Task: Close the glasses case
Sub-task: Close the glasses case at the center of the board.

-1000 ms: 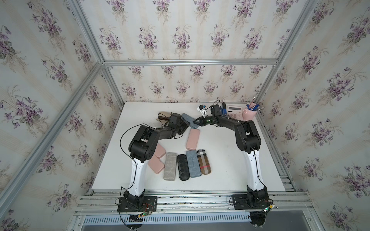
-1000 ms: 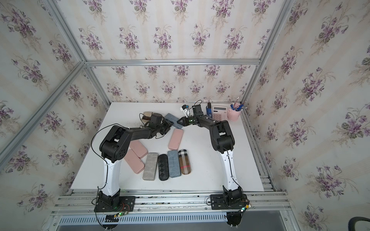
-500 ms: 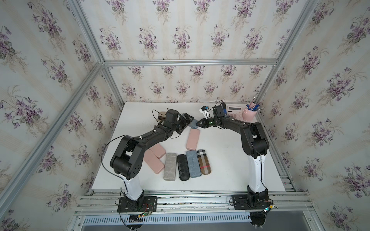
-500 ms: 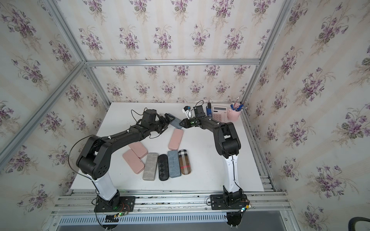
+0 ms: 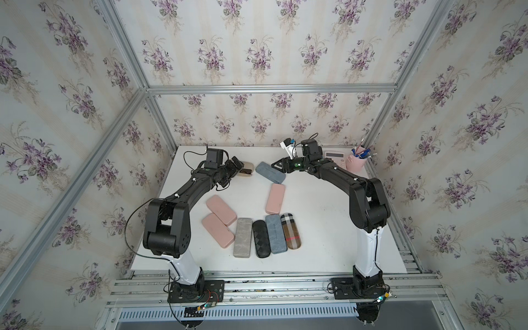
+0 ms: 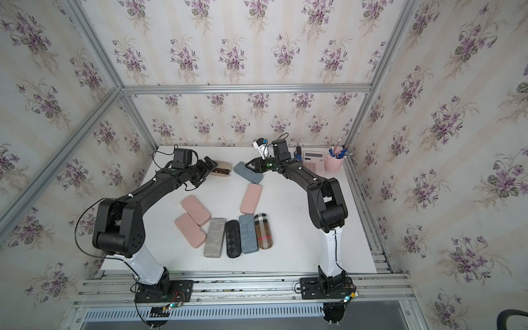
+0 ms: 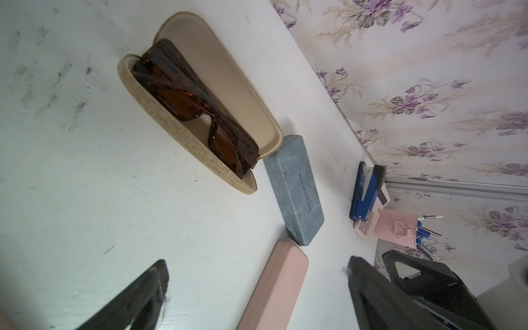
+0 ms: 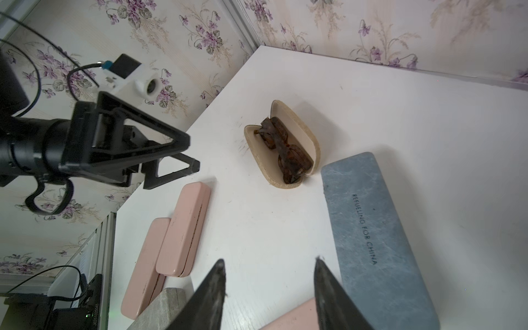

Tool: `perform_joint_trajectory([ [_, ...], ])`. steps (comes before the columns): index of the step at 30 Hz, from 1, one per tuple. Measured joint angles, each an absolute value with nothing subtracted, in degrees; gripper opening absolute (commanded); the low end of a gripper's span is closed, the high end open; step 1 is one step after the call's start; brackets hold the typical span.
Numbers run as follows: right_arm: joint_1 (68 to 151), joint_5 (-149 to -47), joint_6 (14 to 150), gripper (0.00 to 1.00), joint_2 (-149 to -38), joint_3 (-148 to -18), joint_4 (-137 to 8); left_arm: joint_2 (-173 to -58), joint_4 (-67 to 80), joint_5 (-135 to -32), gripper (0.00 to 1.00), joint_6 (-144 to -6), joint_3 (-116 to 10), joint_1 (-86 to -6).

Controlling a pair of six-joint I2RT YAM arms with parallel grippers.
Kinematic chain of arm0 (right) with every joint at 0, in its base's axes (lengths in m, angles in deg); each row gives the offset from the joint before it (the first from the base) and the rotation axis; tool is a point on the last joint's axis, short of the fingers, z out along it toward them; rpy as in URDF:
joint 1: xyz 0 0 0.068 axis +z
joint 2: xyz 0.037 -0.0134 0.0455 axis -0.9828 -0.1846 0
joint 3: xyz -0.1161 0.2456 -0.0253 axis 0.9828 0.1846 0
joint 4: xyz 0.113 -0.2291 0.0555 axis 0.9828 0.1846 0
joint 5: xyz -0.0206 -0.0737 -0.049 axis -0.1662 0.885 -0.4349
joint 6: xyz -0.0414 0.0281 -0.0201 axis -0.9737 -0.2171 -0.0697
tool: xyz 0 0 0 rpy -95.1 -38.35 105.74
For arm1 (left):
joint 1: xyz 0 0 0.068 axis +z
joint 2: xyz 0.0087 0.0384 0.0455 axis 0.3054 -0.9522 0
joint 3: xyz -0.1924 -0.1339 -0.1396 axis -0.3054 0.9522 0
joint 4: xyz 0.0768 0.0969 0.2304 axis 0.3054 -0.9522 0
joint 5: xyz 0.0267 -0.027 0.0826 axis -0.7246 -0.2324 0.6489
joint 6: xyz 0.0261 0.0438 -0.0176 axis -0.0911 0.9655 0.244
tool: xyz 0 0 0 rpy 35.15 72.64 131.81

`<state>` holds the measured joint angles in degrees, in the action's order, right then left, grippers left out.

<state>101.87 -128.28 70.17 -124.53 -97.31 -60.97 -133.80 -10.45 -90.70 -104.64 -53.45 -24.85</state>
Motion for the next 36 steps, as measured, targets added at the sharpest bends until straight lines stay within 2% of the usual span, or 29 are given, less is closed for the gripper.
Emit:
perform_joint_trajectory([
  [14,102.11,-127.10,69.41,0.49,-124.95,-94.49,-59.06,-150.85,-15.94,-89.89,0.90,-104.38,-66.43,-24.17],
  [18,102.06,-126.93,68.75,0.48,-124.90,-93.00,-59.17,-154.10,-17.64,-89.21,0.77,-105.23,-70.06,-24.17],
  [22,102.06,-126.77,68.38,0.48,-124.79,-91.47,-59.33,-155.33,-19.26,-88.60,0.68,-105.27,-71.63,-24.17],
  [27,102.13,-126.60,68.23,0.48,-124.14,-90.42,-59.68,-156.24,-20.31,-87.97,0.65,-105.27,-71.55,-24.20],
  [30,102.13,-126.58,68.01,0.47,-123.61,-89.88,-59.68,-156.38,-20.74,-87.97,0.57,-105.21,-71.48,-24.22],
  [35,102.11,-126.53,67.49,0.47,-122.43,-88.72,-59.92,-155.92,-20.81,-87.83,0.56,-104.99,-69.84,-24.28],
  [36,102.11,-126.53,67.49,0.47,-122.22,-88.48,-60.09,-155.74,-20.81,-87.86,0.51,-104.97,-69.34,-24.28],
])
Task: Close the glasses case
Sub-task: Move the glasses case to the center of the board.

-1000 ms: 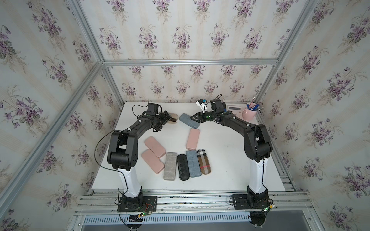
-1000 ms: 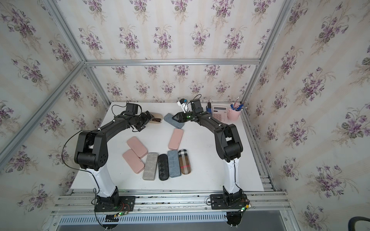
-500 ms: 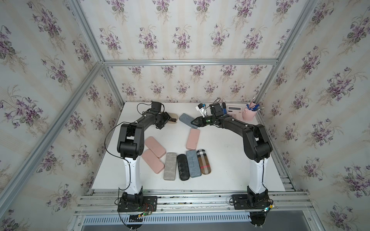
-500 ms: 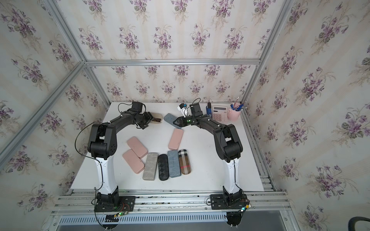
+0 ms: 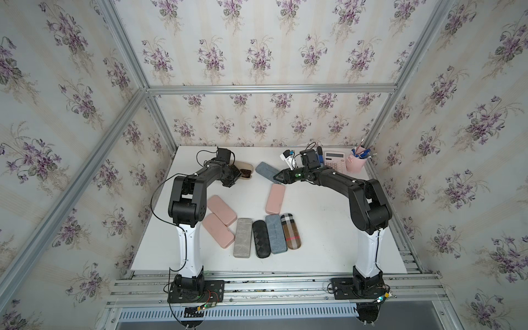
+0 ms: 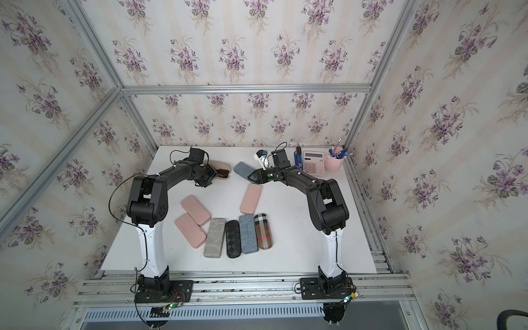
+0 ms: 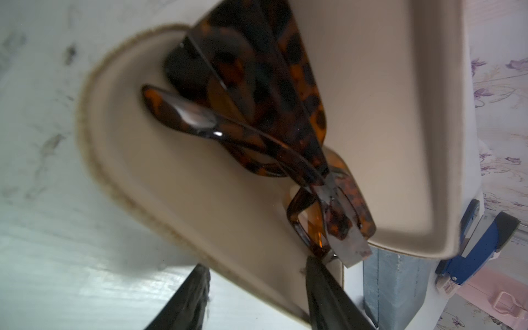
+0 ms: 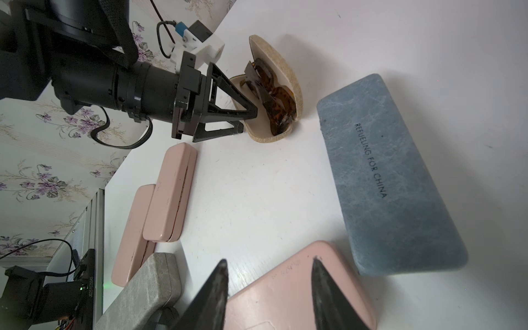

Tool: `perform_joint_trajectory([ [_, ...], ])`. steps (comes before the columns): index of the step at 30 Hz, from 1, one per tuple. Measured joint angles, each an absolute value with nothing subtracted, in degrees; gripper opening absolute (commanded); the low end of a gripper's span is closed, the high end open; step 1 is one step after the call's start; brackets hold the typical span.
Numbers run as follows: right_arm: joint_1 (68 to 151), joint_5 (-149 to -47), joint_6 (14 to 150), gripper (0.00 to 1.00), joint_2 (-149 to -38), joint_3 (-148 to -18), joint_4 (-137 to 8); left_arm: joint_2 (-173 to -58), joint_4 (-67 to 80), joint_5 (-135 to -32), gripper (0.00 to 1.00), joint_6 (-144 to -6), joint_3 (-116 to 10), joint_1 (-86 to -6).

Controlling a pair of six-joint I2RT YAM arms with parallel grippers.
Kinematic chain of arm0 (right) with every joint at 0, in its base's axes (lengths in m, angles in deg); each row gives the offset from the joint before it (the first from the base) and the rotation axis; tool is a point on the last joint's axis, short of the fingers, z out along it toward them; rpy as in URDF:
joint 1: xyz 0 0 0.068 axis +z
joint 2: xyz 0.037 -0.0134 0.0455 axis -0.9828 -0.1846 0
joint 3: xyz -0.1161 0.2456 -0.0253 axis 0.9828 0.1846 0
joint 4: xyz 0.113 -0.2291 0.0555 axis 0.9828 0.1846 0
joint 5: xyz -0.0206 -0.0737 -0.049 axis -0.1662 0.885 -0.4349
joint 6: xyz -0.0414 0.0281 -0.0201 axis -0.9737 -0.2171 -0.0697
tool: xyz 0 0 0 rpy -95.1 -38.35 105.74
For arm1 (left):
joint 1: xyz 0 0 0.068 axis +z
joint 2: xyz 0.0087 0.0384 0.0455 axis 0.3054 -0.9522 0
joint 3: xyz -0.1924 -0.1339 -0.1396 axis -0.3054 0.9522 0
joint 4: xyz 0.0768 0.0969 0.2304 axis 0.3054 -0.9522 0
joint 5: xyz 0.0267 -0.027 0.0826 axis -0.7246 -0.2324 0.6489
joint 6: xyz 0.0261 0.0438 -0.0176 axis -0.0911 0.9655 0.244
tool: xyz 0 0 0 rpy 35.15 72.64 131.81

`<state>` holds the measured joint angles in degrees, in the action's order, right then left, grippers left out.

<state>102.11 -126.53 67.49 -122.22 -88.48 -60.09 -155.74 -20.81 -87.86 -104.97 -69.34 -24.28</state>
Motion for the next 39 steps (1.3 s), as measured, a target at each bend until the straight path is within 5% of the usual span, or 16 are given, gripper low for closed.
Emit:
perform_joint_trajectory([
  [25,103.26,-125.15,66.63,0.45,-119.46,-85.50,-60.09,-154.61,-17.36,-89.95,0.17,-103.74,-64.55,-25.83],
  [39,103.96,-124.00,65.82,0.44,-118.00,-83.54,-59.52,-153.27,-14.69,-92.77,0.08,-103.63,-61.03,-28.15],
])
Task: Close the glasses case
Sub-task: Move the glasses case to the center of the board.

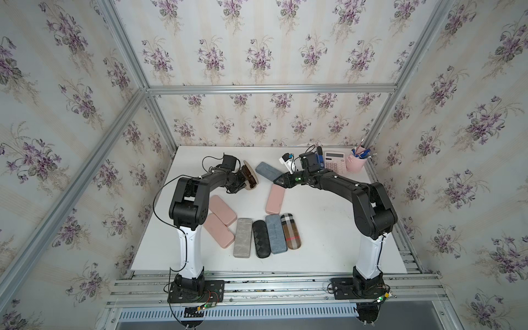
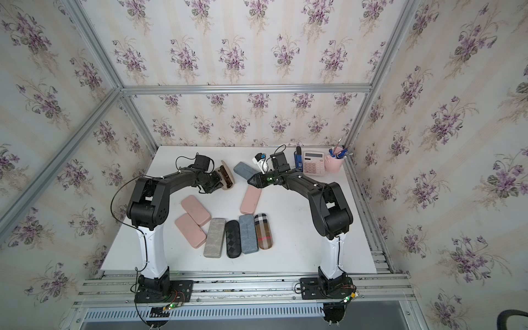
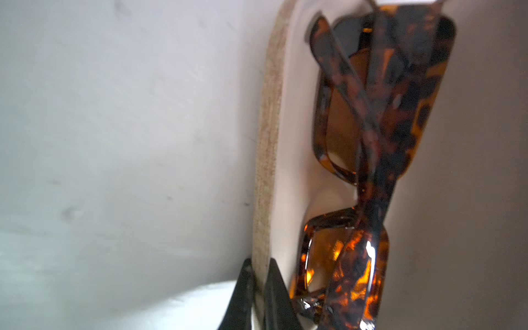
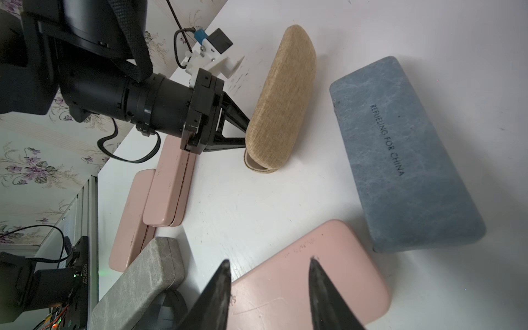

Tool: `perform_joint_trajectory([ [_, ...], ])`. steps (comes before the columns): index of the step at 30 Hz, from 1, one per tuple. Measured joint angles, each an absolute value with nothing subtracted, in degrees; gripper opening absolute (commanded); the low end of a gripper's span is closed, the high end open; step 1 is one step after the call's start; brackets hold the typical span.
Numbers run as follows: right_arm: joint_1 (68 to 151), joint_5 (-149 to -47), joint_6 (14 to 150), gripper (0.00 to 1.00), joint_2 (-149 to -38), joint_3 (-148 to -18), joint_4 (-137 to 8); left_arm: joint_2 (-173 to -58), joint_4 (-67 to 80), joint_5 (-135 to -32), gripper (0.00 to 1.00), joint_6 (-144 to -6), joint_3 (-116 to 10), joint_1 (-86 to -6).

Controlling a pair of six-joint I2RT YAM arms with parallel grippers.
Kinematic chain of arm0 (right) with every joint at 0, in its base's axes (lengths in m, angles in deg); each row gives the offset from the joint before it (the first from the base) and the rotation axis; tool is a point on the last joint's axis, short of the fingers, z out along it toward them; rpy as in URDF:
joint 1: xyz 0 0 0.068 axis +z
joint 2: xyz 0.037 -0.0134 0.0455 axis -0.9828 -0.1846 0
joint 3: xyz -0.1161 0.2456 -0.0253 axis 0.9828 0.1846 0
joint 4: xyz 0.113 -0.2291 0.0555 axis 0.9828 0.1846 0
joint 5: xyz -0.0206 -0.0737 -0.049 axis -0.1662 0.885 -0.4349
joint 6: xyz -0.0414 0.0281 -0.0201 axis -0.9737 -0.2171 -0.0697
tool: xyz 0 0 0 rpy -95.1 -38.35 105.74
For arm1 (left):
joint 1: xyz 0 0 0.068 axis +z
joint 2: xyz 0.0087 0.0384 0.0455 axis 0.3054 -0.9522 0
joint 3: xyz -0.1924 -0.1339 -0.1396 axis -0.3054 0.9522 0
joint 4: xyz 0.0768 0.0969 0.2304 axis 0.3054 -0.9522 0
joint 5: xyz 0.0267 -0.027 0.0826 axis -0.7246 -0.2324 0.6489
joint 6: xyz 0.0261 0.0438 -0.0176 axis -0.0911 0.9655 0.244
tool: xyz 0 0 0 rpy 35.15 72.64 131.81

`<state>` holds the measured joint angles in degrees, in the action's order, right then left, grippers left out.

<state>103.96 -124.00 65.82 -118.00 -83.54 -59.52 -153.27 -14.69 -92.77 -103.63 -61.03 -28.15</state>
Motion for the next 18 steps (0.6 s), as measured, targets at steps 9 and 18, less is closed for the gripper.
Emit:
perform_joint_trajectory([
  [9,104.05,-125.02,68.82,0.45,-115.85,-79.62,-62.32,-150.50,-12.09,-94.44,0.08,-103.61,-55.87,-32.06],
  [18,104.68,-126.07,70.79,0.45,-115.64,-80.67,-63.59,-146.78,-5.47,-95.99,0.10,-105.67,-48.05,-36.52],
])
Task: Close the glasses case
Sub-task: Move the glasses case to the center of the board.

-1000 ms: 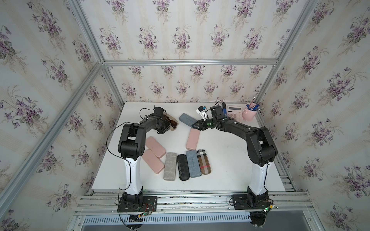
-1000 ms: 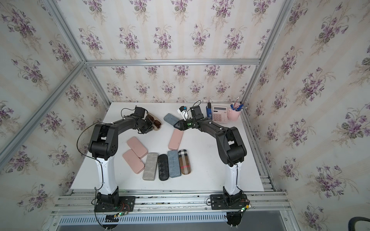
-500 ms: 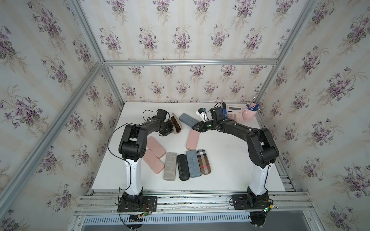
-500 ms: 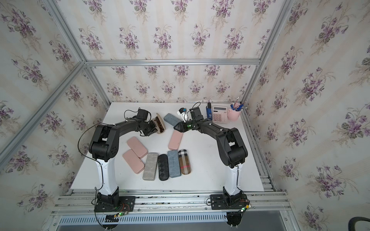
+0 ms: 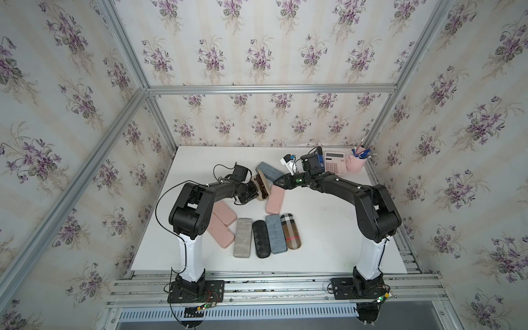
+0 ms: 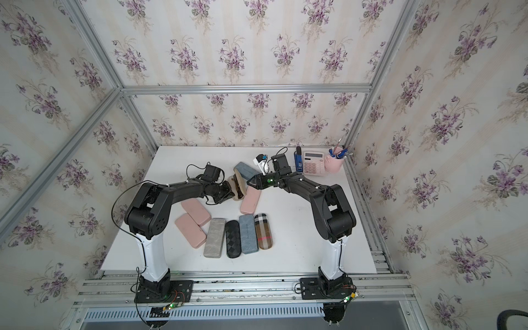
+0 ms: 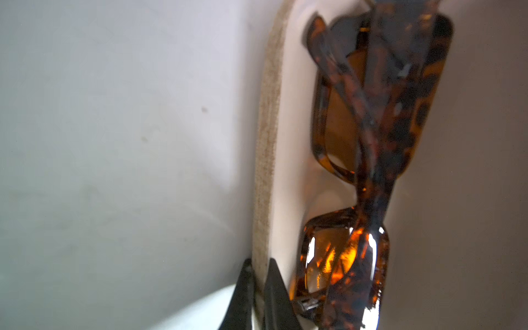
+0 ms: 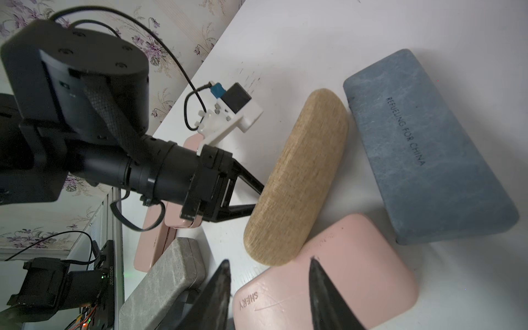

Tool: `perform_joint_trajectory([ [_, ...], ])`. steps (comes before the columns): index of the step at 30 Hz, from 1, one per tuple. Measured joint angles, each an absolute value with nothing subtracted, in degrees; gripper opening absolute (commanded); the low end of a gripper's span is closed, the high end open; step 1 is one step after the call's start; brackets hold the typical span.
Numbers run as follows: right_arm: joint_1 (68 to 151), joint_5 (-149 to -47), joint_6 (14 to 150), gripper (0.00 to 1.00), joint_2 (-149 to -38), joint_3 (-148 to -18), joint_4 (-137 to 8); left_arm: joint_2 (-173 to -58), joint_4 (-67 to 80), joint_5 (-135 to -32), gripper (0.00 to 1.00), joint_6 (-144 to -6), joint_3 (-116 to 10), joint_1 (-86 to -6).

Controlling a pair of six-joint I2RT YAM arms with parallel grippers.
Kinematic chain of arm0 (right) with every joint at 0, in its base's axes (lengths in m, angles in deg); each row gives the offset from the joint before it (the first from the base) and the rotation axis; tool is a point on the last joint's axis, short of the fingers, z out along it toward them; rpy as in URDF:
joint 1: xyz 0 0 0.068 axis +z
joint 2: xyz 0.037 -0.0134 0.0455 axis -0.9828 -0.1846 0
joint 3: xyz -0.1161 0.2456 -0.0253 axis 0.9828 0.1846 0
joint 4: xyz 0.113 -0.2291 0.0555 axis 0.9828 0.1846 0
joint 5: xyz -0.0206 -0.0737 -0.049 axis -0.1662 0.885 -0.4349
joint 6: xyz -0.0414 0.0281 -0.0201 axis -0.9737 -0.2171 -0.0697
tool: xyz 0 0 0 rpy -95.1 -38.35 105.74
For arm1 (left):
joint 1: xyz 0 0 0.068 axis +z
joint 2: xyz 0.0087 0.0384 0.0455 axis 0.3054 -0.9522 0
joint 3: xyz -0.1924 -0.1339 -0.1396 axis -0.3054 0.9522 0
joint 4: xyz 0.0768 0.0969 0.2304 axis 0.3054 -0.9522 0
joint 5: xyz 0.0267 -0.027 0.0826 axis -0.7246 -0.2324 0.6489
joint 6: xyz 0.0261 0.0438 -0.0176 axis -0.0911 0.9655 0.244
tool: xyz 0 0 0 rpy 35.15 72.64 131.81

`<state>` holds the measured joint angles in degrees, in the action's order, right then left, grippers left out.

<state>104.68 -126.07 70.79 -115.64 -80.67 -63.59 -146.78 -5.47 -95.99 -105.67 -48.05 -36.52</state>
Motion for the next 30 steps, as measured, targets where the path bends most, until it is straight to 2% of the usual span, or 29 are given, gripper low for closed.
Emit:
perform_joint_trajectory([
  [3,105.08,-126.14,71.92,0.45,-115.75,-82.09,-63.31,-146.41,-4.57,-96.51,0.12,-105.73,-47.28,-37.57],
  [9,106.26,-126.36,74.85,0.46,-118.52,-84.76,-61.84,-143.74,-3.48,-96.56,0.25,-106.80,-43.66,-38.47],
  [14,108.07,-125.70,76.32,0.46,-120.29,-84.76,-61.51,-143.11,-2.67,-96.23,0.29,-107.20,-42.93,-39.01],
  [21,108.66,-123.49,77.47,0.45,-120.75,-84.76,-61.19,-142.19,-2.34,-95.59,0.54,-107.22,-42.91,-40.11],
  [27,108.71,-122.58,77.58,0.45,-120.64,-84.76,-61.01,-137.16,-4.85,-93.08,0.67,-107.35,-39.07,-40.19],
  [30,108.82,-122.27,77.58,0.45,-120.64,-84.76,-60.70,-135.24,-6.49,-91.51,0.69,-107.33,-38.21,-40.13],
])
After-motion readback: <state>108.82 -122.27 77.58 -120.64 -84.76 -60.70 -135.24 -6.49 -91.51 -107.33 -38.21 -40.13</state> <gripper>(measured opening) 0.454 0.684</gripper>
